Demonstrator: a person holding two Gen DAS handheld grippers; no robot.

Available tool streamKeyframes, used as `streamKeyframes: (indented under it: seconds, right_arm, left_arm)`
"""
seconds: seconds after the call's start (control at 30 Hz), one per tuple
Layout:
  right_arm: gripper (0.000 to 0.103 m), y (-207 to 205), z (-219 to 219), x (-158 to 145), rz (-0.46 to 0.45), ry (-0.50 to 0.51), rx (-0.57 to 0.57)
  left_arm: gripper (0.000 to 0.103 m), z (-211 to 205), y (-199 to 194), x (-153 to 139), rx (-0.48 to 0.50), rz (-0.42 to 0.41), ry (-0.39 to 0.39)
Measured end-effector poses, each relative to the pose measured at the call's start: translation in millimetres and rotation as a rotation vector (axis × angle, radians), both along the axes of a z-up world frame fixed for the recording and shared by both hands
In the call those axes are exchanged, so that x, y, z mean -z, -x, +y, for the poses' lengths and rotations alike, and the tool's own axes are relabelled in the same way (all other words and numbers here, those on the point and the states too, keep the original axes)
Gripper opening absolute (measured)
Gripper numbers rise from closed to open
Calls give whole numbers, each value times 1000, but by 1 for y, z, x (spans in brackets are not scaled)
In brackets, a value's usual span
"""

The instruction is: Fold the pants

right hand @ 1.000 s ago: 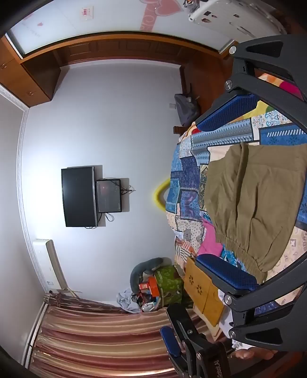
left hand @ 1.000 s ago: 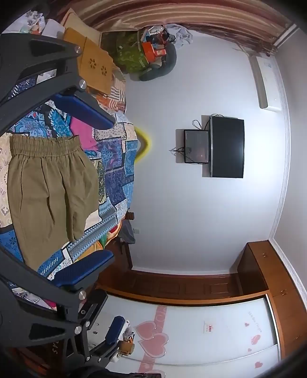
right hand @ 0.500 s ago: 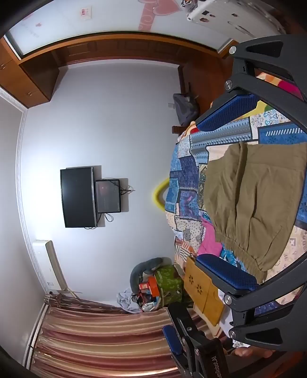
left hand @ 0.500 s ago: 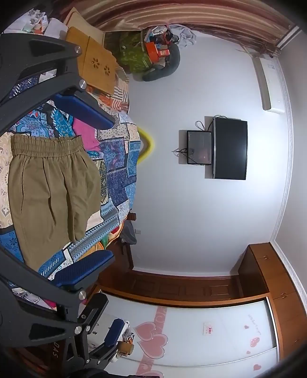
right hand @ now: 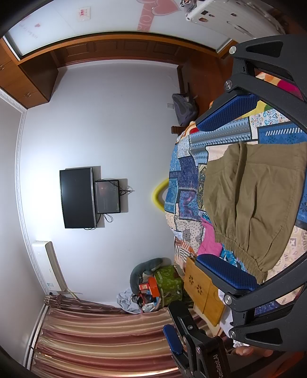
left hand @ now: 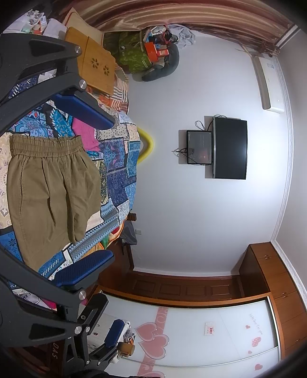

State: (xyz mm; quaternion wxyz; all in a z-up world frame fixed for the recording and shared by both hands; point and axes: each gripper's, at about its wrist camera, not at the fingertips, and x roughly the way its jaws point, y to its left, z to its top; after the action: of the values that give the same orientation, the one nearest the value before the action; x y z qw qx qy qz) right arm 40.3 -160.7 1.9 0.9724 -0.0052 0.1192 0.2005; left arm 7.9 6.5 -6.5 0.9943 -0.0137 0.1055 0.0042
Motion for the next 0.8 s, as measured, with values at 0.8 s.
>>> streamKeyframes:
  seconds: [0.8]
  right_arm:
    - [103, -2, -1, 2, 5, -4, 0]
  left_arm:
    - [103, -2, -1, -2, 3, 0, -10]
